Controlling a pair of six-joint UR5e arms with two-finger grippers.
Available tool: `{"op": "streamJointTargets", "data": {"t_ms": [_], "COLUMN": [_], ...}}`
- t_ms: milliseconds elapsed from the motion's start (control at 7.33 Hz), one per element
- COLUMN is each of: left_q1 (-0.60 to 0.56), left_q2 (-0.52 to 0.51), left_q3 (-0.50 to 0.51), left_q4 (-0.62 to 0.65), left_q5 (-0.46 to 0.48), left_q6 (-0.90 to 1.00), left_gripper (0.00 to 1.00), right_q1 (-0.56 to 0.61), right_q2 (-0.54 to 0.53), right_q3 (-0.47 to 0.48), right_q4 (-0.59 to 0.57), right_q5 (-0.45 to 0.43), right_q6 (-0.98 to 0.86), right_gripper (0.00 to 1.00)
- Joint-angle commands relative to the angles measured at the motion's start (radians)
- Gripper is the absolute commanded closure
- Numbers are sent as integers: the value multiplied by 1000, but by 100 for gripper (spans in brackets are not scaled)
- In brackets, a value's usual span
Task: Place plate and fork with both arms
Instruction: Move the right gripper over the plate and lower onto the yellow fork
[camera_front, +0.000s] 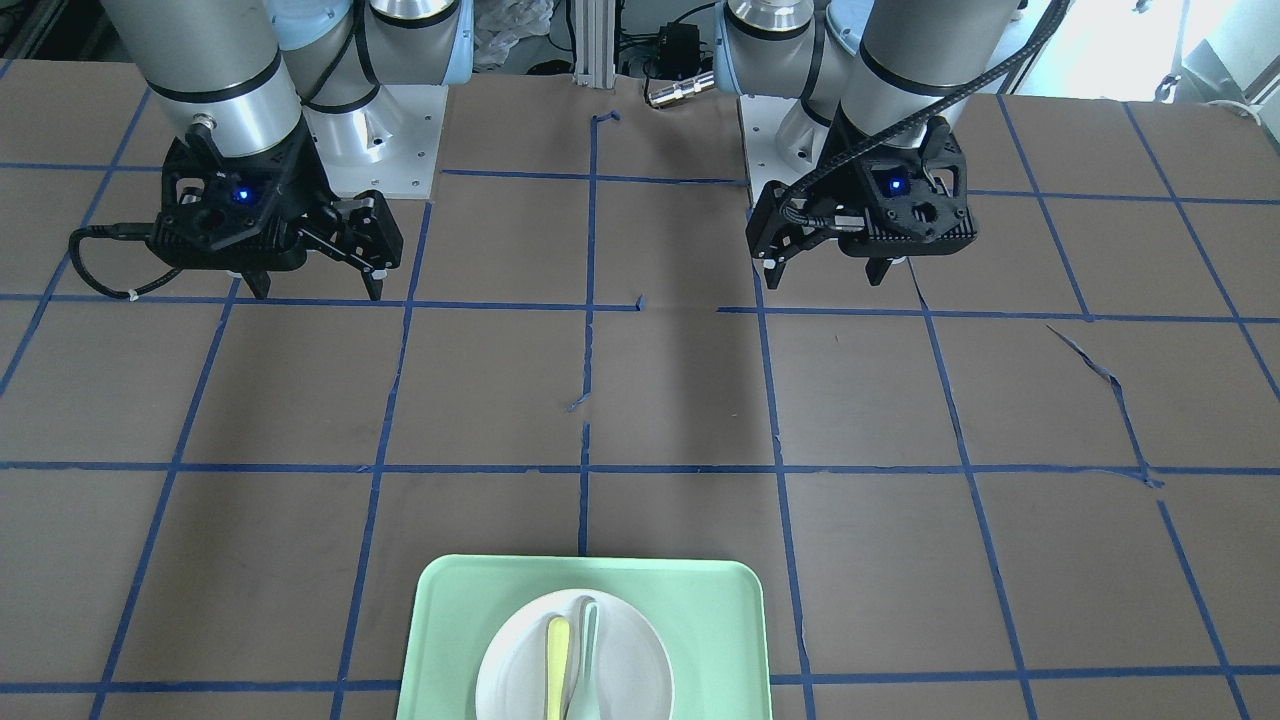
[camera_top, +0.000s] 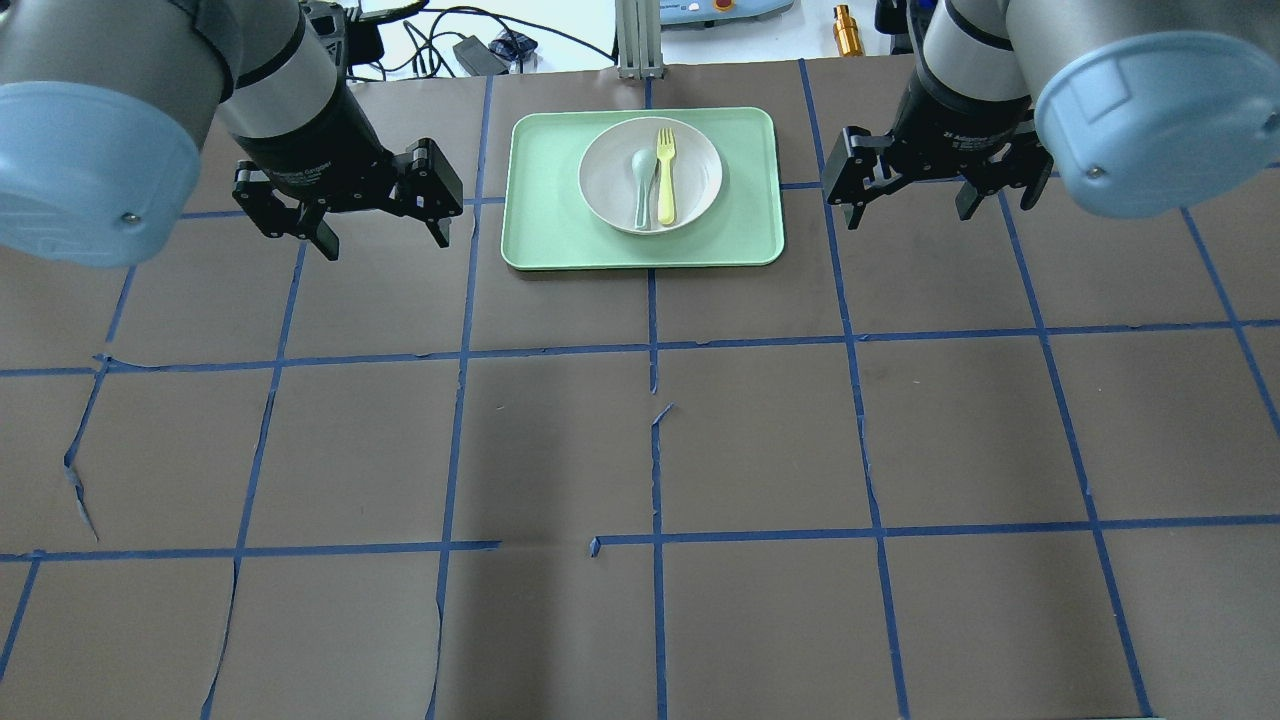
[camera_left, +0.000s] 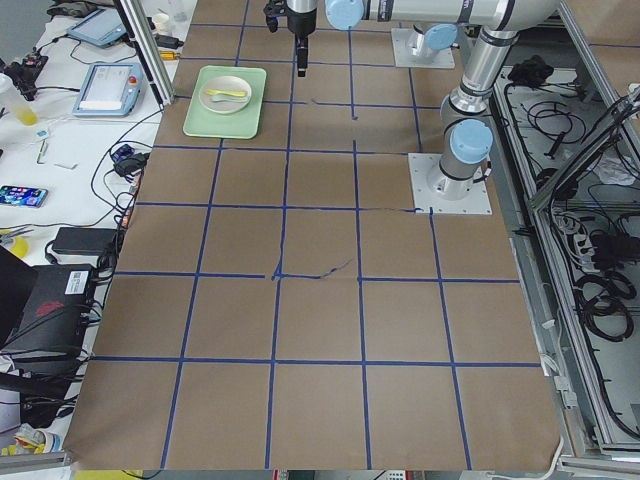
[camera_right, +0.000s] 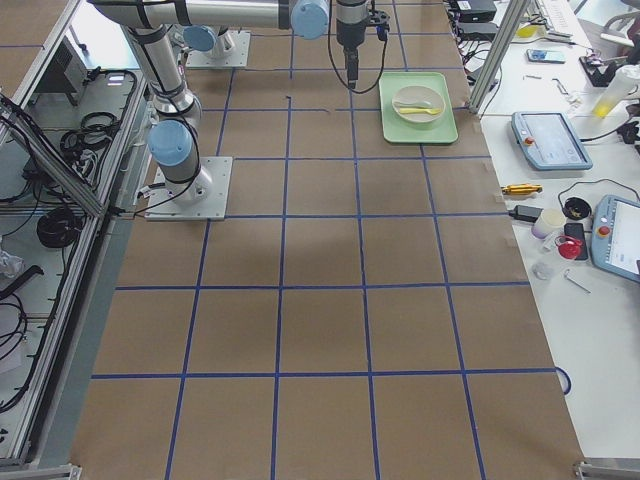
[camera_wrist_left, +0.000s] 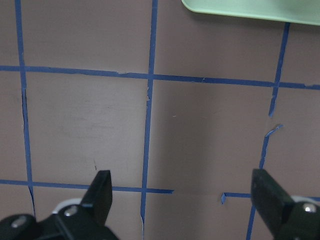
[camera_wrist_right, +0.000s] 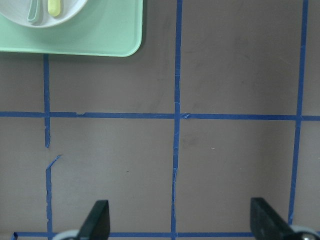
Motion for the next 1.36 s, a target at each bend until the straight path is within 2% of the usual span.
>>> {"op": "streamJointTargets", "data": {"t_ms": [0, 273, 682, 818, 955, 1227], "left_q1": [0, 0, 0, 1, 1, 0], "left_q2": [8, 2, 0, -3, 0, 2], "left_q3": [-5, -7, -28, -28, -28, -18], "left_q4": [8, 8, 8, 14, 17, 20], "left_q5": [0, 1, 3, 3, 3, -2], "left_q6": [0, -4, -4, -6, -4, -10], "left_gripper": [0, 0, 0, 0, 0, 0], "right_q1": [12, 46, 120, 135, 144, 149], "right_q2": [50, 175, 566, 662, 751, 826], "right_q3": [3, -85, -439, -534, -590, -644], "right_q4": [-106, -120, -120, -122, -137, -168], "right_q5": [11, 10, 11, 11, 13, 48], "right_q6": [51, 11, 30, 38, 52, 155], "right_gripper": [0, 0, 0, 0, 0, 11]}}
